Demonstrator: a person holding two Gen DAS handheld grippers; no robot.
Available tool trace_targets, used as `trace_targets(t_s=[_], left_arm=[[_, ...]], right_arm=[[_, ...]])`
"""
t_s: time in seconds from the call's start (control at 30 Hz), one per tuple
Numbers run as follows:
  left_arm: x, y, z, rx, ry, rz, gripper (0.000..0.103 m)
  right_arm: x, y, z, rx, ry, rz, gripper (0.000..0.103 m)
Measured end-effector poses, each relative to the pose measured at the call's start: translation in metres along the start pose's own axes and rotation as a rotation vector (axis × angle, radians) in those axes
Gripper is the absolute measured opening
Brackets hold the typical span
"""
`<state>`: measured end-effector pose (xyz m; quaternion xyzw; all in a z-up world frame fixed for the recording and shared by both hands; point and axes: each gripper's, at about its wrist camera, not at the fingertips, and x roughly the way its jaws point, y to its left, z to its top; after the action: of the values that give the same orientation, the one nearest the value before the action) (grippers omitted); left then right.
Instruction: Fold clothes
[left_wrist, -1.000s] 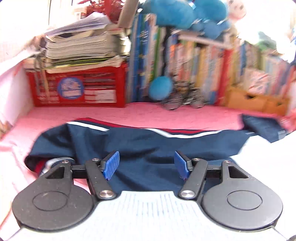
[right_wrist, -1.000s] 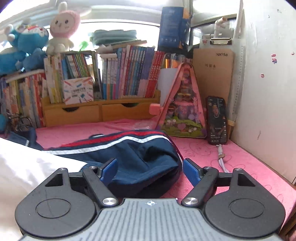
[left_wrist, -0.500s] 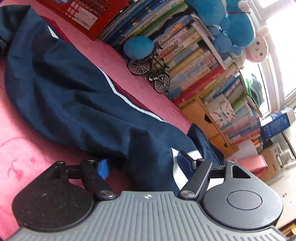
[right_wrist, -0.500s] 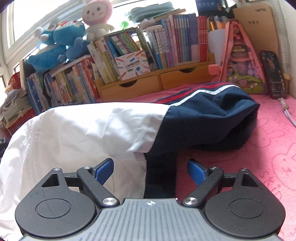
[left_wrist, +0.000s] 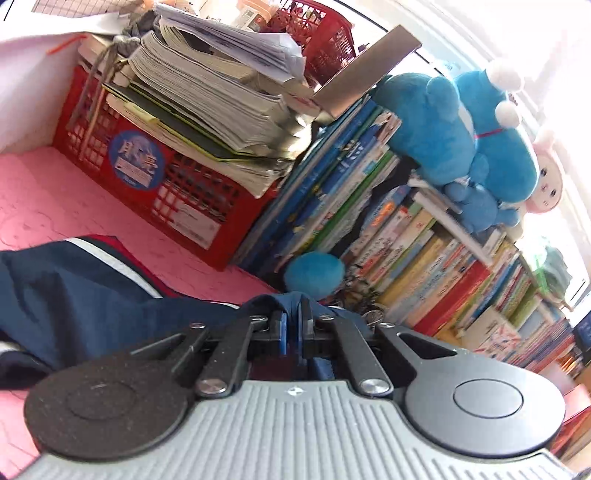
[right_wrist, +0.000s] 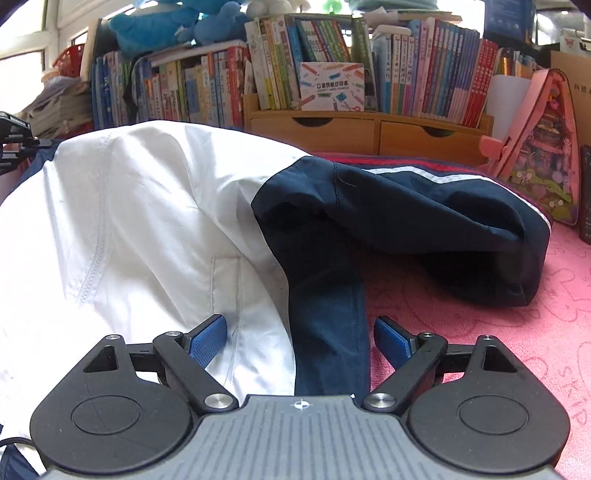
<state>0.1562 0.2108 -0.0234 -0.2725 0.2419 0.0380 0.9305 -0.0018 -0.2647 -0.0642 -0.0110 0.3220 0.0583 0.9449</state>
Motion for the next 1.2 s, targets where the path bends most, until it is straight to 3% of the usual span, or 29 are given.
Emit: trace_targets(t_s=[0.13,0.2,0.5,0.63,0.67,0.77,0.87,0.97,1.07,1.2], left_arm=[[0.001,0.012,-0.007,0.12,0.004,0.138,0.011],[-0.011,0.016,-0.014,0.158,0.013,0.138,0.011],[-0.124,-0.007,-0.044,0.407,0.011,-0.037,0.028],[-0.172,-0.013,-0.086,0.535,0.087,-0.14,0.038],[-0.183,-0.014,-0.098,0.567,0.109,-0.167,0.043],[-0.218,-0.018,-0.133,0.664,0.177,-0.248,0.045],[-0.239,-0.021,-0.17,0.786,0.255,-0.288,0.048],[-0.246,-0.025,-0.202,0.916,0.268,-0.279,0.05],[-0.246,-0.022,-0.221,0.937,0.252,-0.26,0.05],[-0.228,-0.019,-0.226,0.886,0.24,-0.194,0.054]], right_arm=[[0.005,0.001,0.001,-0.005,0.032,0.01,0.089],[0.007,-0.001,0.001,0.013,0.039,0.014,0.091],[0.005,-0.003,0.0,0.021,0.023,0.003,0.091],[-0.027,0.012,-0.007,-0.037,-0.136,-0.044,0.09],[-0.04,0.02,-0.01,-0.081,-0.181,-0.011,0.09],[-0.073,0.048,-0.019,-0.204,-0.261,0.107,0.091],[-0.087,0.067,-0.024,-0.236,-0.269,0.172,0.092],[-0.089,0.079,-0.031,-0.233,-0.24,0.213,0.092],[-0.094,0.094,-0.044,-0.256,-0.2,0.246,0.092],[-0.105,0.106,-0.066,-0.282,-0.153,0.29,0.092]])
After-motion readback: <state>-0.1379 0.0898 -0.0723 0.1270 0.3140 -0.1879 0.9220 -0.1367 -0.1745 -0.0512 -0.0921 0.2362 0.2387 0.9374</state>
